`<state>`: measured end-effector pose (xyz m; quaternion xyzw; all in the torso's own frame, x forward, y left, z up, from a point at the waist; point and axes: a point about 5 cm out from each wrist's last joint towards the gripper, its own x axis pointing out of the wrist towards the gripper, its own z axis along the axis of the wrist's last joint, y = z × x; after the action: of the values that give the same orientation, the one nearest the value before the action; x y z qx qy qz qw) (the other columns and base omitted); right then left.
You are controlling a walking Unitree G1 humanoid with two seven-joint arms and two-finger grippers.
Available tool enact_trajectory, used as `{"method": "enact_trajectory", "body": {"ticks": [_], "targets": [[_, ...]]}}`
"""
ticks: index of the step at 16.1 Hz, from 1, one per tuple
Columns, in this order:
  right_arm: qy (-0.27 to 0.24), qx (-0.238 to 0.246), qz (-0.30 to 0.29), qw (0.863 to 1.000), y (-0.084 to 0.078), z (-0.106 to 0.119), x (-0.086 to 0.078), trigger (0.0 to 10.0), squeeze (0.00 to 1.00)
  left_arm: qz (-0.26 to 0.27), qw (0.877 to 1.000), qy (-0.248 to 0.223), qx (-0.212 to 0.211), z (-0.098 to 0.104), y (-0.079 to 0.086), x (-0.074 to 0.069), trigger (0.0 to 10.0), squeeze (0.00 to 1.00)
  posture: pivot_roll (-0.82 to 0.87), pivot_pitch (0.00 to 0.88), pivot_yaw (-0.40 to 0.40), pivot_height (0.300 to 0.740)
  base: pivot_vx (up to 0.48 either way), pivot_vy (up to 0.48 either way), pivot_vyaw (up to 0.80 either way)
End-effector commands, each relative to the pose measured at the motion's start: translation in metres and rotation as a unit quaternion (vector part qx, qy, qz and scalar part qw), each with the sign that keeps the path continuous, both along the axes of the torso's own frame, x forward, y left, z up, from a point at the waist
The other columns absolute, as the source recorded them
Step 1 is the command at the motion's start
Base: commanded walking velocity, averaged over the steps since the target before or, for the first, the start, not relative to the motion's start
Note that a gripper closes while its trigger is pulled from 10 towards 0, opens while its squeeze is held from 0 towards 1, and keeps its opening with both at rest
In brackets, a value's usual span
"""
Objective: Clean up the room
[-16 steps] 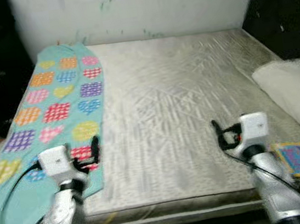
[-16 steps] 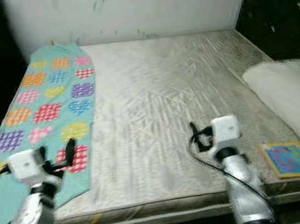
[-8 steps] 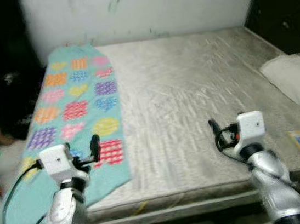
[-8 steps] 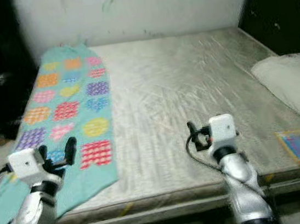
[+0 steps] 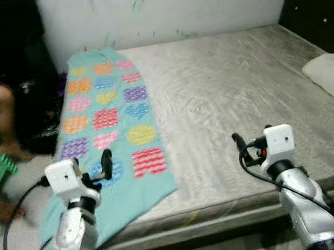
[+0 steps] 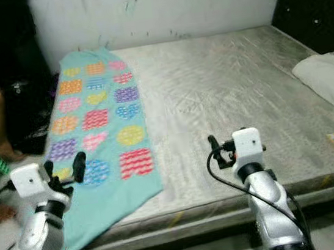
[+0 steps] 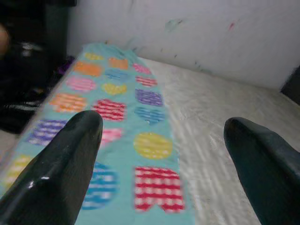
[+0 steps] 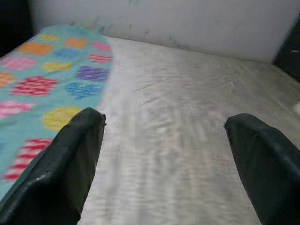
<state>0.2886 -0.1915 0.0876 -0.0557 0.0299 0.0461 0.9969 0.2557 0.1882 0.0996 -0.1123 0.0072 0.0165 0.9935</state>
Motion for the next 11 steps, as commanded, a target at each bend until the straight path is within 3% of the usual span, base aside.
{"method": "enact_trajectory", "body": {"ticks": [1,6,8,11], "targets": [[-0.015,-0.001,0.015,1.000,0.0070,0.0069,0.0043,10.0,0.00,0.011,1.000,0.004,0.011,-0.0006,0.0057,-0.0011,10.0,0.00,-0.02,0.024,-0.013,0.740,0.000,0.000,0.00],[-0.020,-0.009,0.024,0.999,0.0097,0.0090,0.0071,10.0,0.00,0.015,1.000,0.005,0.012,-0.0008,0.0058,-0.0005,10.0,0.00,-0.02,0.018,-0.017,0.740,0.000,0.000,0.00],[-0.022,-0.014,0.026,0.999,0.0105,0.0094,0.0077,10.0,0.00,0.014,1.000,0.006,0.012,-0.0010,0.0059,-0.0002,10.0,0.00,-0.01,0.017,-0.018,0.740,0.000,0.000,0.80],[-0.020,-0.008,0.022,1.000,0.0099,0.0085,0.0070,10.0,0.00,0.013,1.000,0.006,0.010,-0.0009,0.0061,0.0001,10.0,0.00,-0.02,0.022,-0.015,0.740,0.000,0.000,0.33]]}}
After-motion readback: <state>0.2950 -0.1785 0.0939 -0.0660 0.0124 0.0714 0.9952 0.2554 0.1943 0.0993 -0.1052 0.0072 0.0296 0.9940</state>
